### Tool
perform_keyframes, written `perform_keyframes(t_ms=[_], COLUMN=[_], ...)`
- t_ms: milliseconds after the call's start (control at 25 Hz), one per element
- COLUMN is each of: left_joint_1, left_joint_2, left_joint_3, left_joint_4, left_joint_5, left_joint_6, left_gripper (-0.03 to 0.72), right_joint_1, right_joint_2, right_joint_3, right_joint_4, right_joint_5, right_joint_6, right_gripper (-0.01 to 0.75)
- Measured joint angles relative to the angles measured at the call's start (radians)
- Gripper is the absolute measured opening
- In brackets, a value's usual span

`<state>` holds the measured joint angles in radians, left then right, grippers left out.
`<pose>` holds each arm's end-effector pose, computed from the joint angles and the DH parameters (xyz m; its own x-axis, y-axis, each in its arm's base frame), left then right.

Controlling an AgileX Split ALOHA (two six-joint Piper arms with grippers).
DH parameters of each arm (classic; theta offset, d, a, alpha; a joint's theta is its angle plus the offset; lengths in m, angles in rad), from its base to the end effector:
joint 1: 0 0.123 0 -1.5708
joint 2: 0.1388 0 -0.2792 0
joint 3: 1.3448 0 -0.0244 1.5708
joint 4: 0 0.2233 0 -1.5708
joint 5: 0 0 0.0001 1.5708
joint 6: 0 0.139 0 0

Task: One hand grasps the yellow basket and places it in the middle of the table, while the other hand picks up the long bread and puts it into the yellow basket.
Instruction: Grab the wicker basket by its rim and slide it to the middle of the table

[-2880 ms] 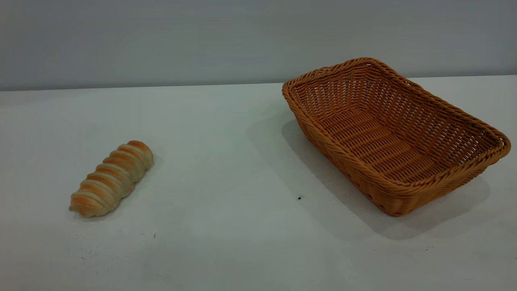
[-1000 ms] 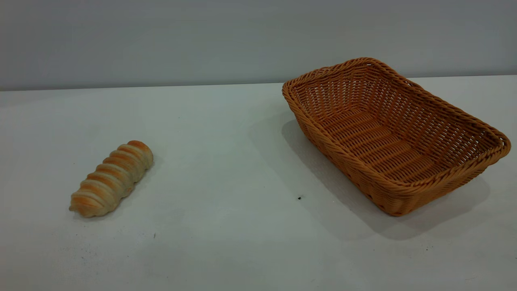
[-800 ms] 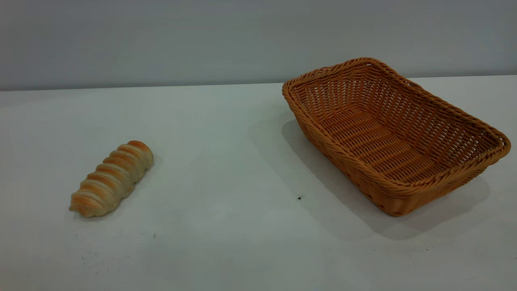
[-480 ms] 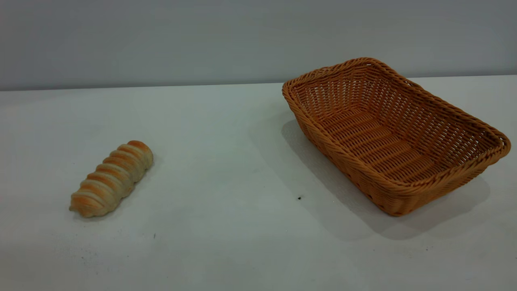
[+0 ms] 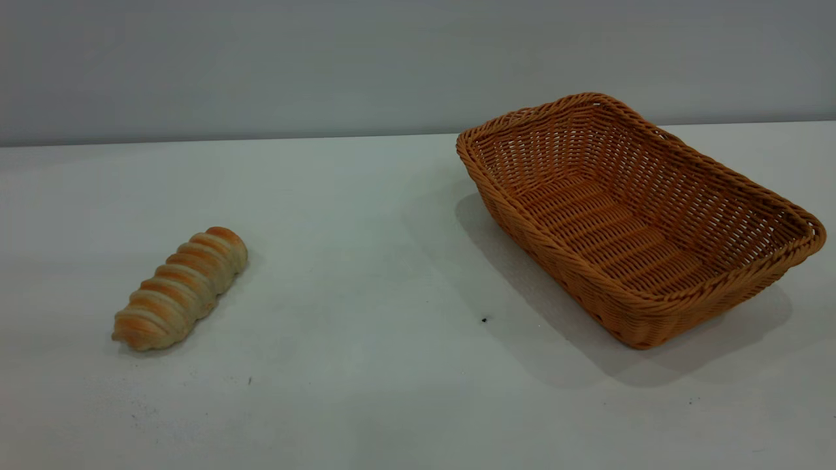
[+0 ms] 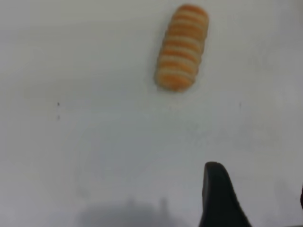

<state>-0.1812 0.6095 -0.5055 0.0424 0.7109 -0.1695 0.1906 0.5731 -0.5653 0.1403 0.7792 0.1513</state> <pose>0.1215 -0.0183 0.2412 -0.6697 -0.0165 -0.7425 0.0688 0.9941 -0.0841 0.1108 0.0353 0.2588 -0.6743 0.1221 -0.7283 -0.0980 0.9627 0.2520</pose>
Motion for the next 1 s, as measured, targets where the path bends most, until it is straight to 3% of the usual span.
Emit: perform_keyframes(t_ms=[360, 560, 1000], left_joint_1=[0.0, 0.0, 0.0], left_joint_2=[0.158, 0.162, 0.164], left_joint_3=[-0.028, -0.097, -0.134], left_joint_4=[0.0, 0.0, 0.0], left_joint_5=[-0.044, -0.043, -0.02], left_joint_6=[-0.001, -0.001, -0.001], left_gripper=[0.458, 0.458, 0.458], right_joint_1=[0.0, -0.003, -0.047], right_joint_2=[0.384, 0.555, 0.887], right_joint_3=[-0.008, -0.012, -0.109], right_joint_4=[0.085, 0.114, 0.122], right_joint_5=[-0.305, -0.44, -0.464], right_joint_6=[0.025, 0.13, 0.319], right_gripper=[0.556, 0.574, 0.576])
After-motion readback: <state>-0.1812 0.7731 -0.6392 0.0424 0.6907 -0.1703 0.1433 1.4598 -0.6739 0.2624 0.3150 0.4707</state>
